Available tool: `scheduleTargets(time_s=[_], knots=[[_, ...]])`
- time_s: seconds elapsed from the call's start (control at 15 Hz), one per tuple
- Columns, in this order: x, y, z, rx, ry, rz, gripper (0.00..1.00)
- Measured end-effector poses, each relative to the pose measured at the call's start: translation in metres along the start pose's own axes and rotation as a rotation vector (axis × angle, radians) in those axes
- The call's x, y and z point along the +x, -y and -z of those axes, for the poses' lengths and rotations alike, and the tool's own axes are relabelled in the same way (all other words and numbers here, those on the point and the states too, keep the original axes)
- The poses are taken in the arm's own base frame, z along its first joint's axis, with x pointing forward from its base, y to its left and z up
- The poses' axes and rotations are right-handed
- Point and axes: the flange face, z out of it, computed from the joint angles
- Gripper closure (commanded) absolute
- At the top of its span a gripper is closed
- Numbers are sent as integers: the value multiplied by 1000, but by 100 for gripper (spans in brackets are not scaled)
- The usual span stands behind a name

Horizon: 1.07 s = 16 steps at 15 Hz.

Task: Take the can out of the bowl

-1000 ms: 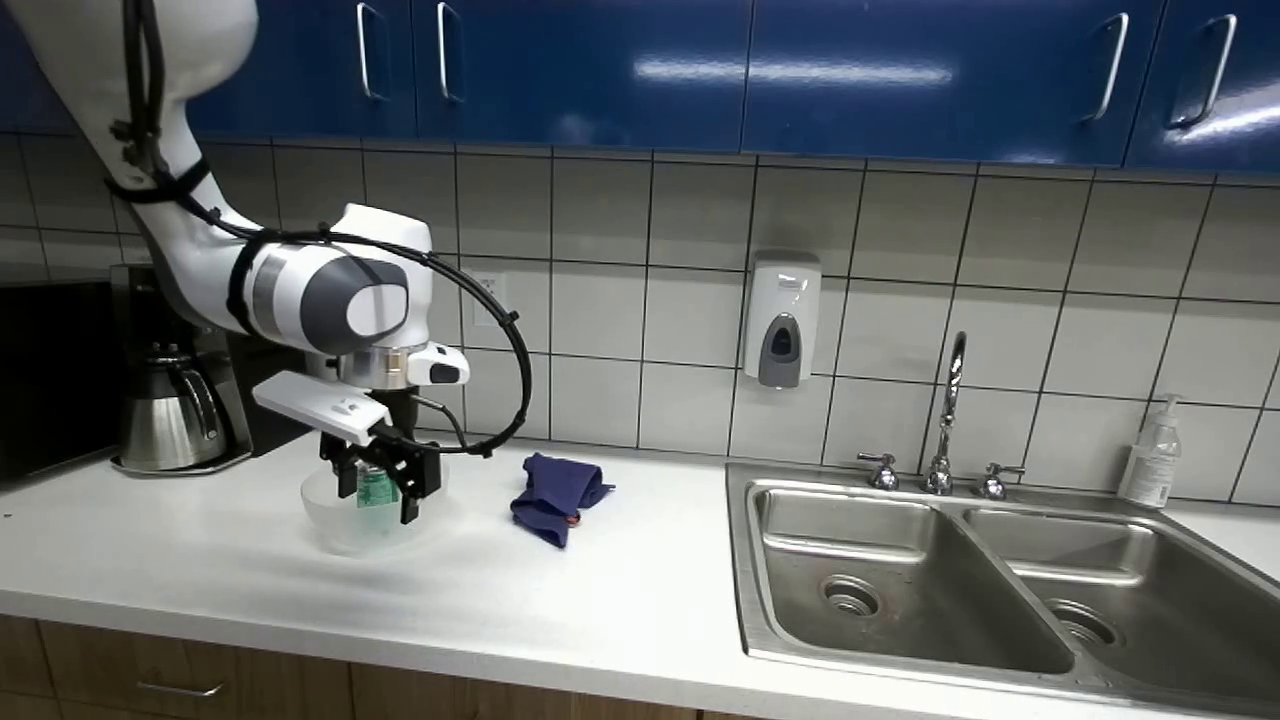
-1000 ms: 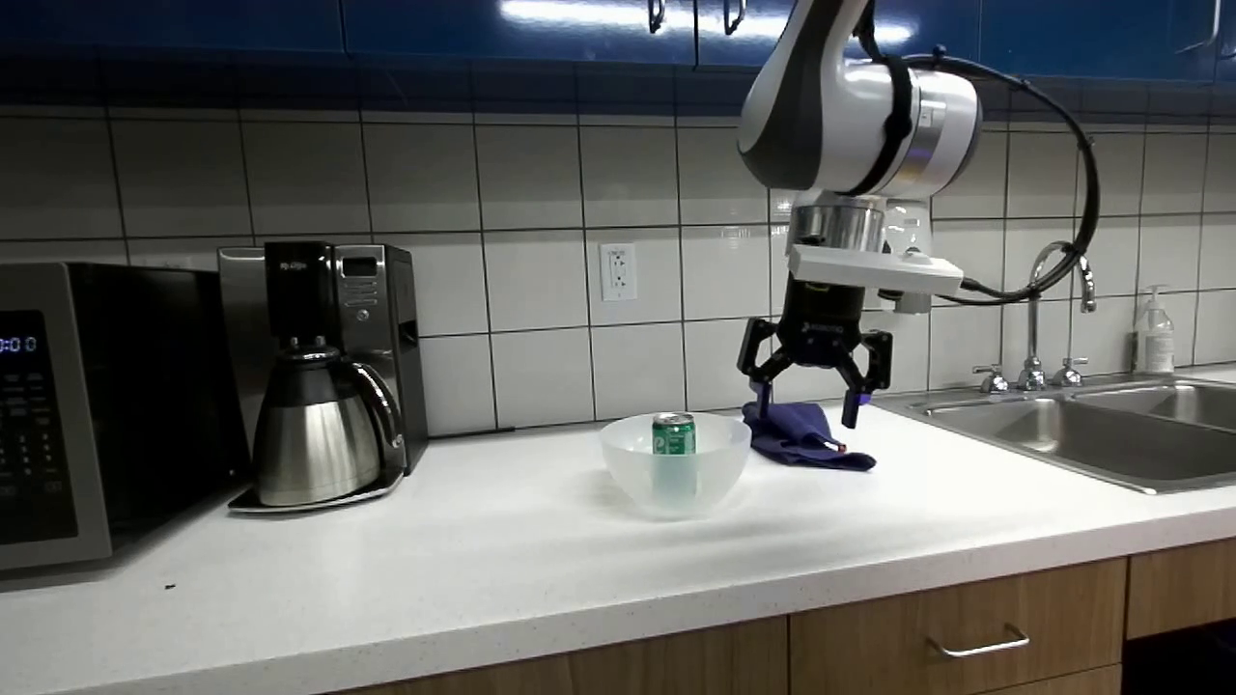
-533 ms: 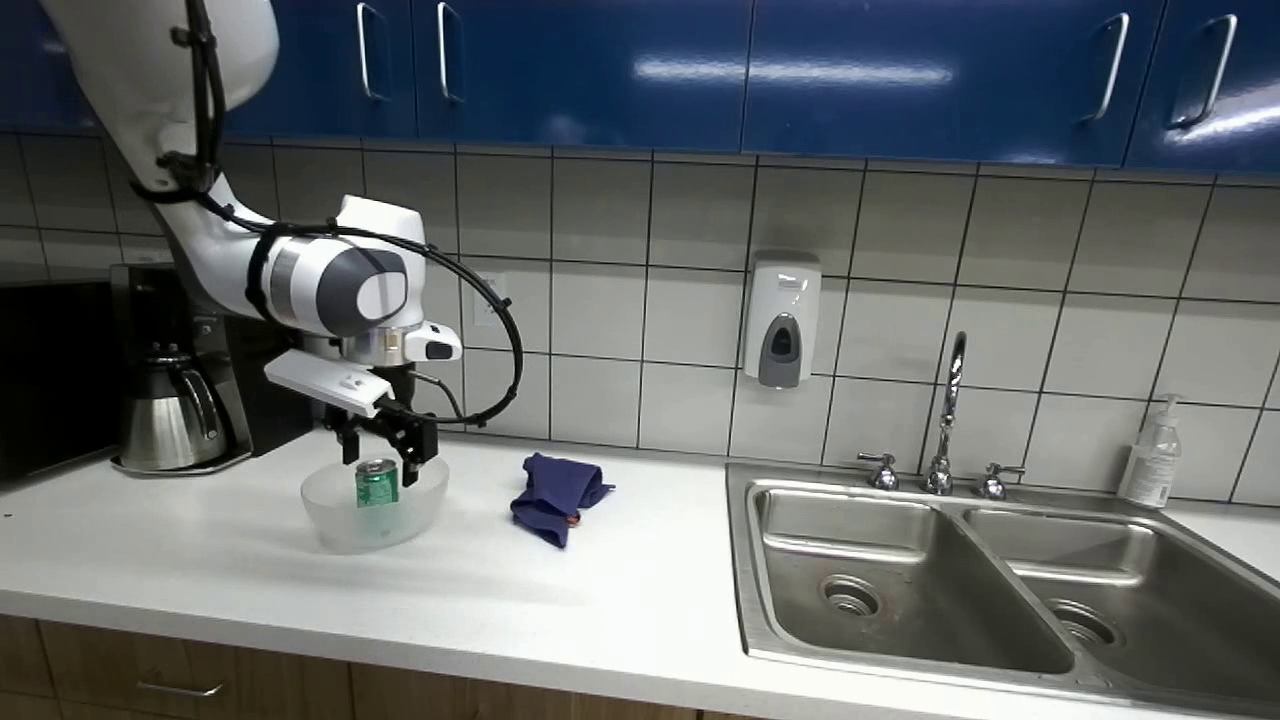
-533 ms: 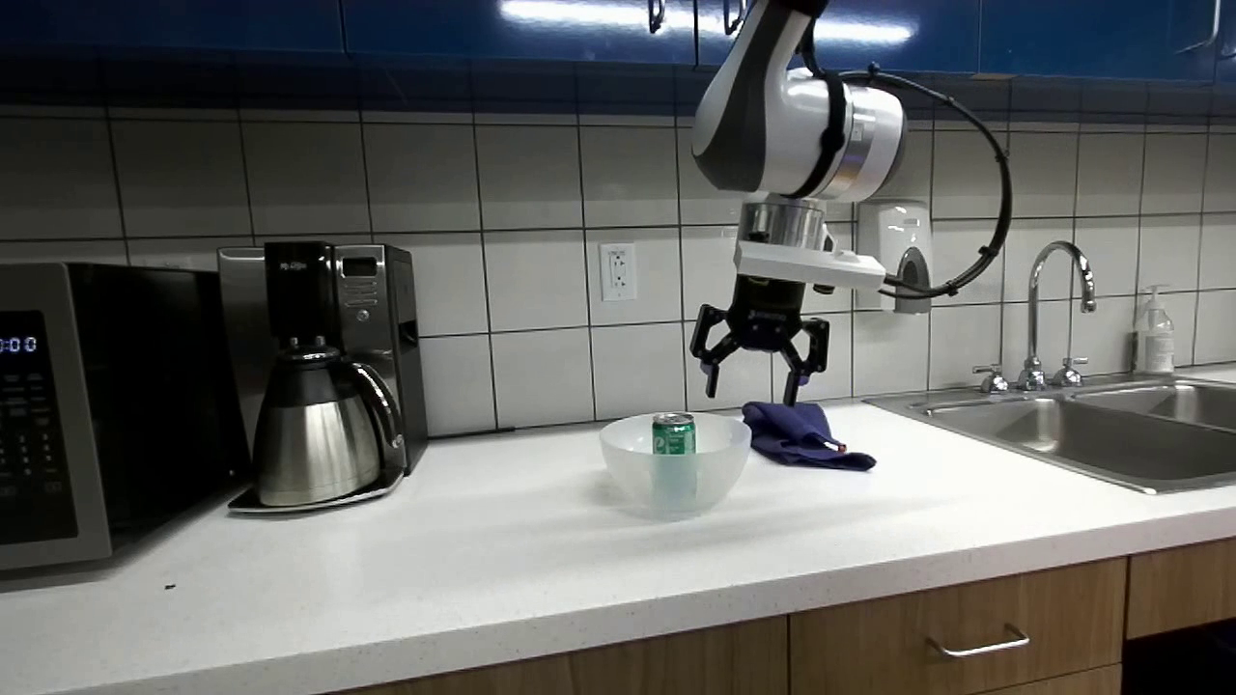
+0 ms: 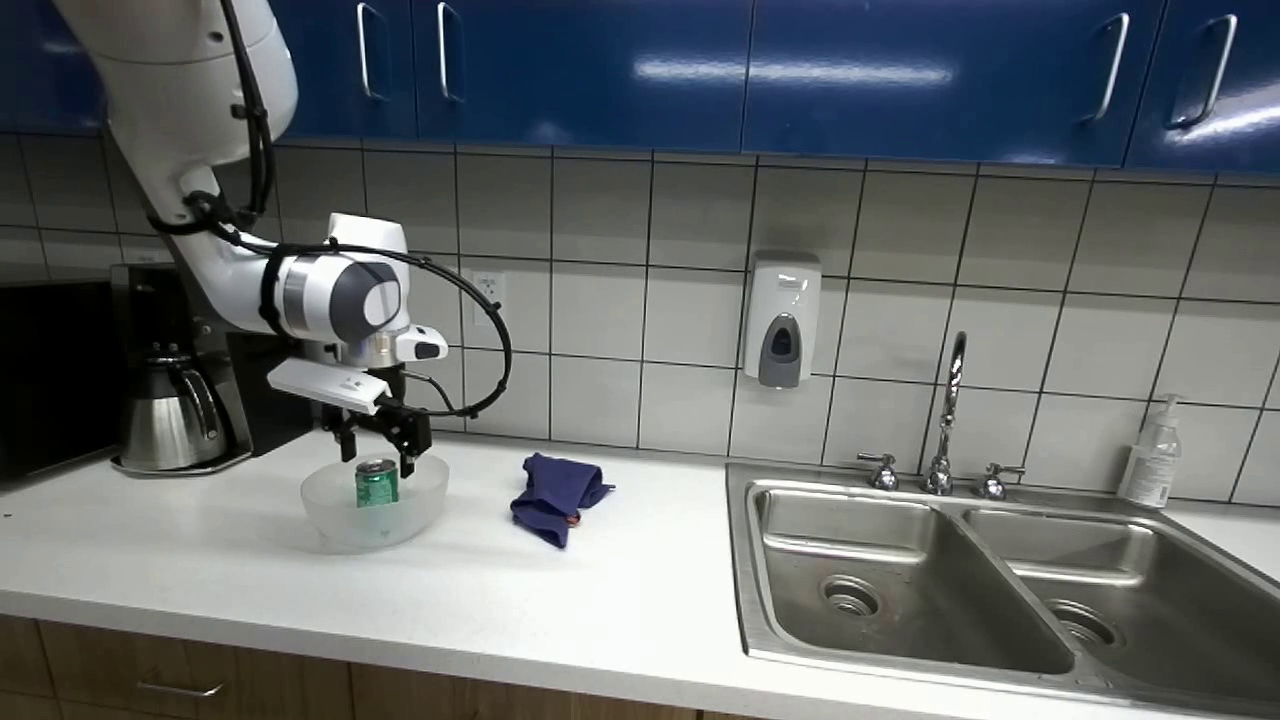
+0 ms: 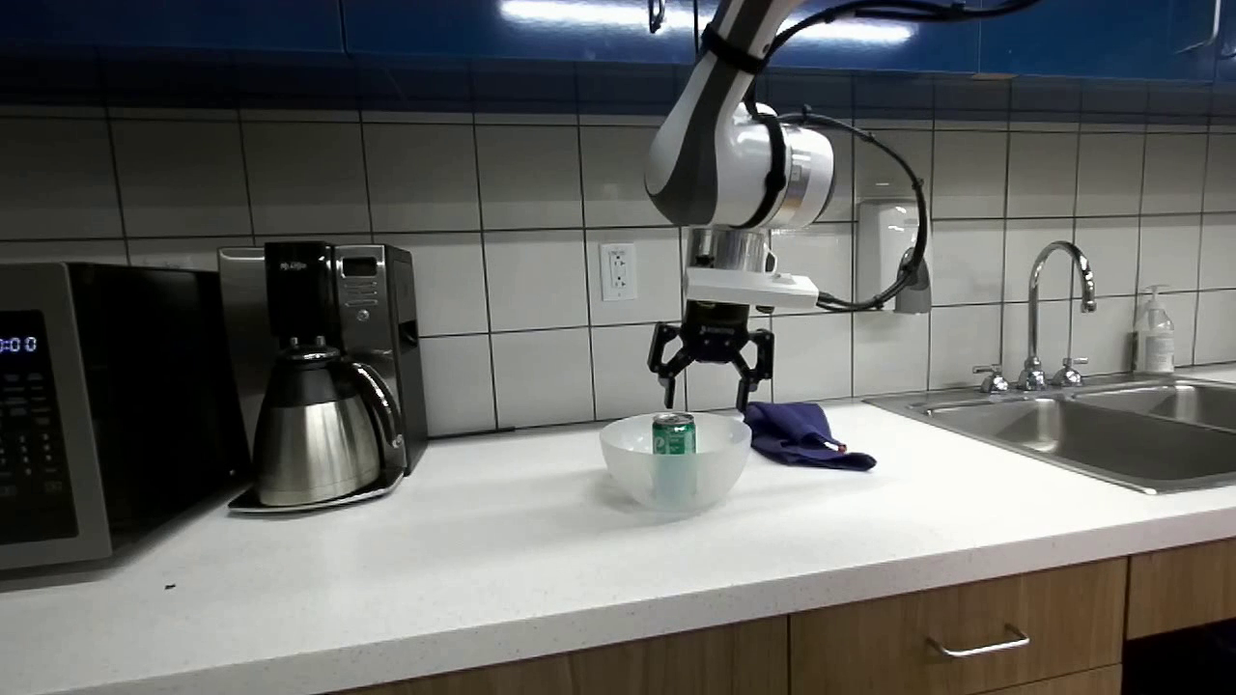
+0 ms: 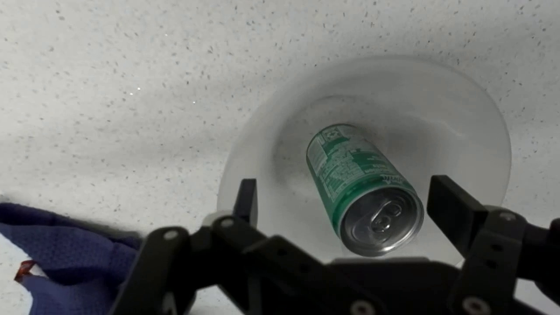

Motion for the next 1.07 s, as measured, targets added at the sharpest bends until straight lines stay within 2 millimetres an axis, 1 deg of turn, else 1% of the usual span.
scheduleTargets(time_s=[0.33, 0.47, 0.67, 0.87, 1.07], knots=[[21, 17, -12, -9, -17, 42, 0], [26, 22, -17, -9, -19, 52, 0], [28, 27, -27, -13, -11, 67, 0], [26, 31, -38, -18, 3, 80, 0], [23, 36, -46, -24, 12, 97, 0]])
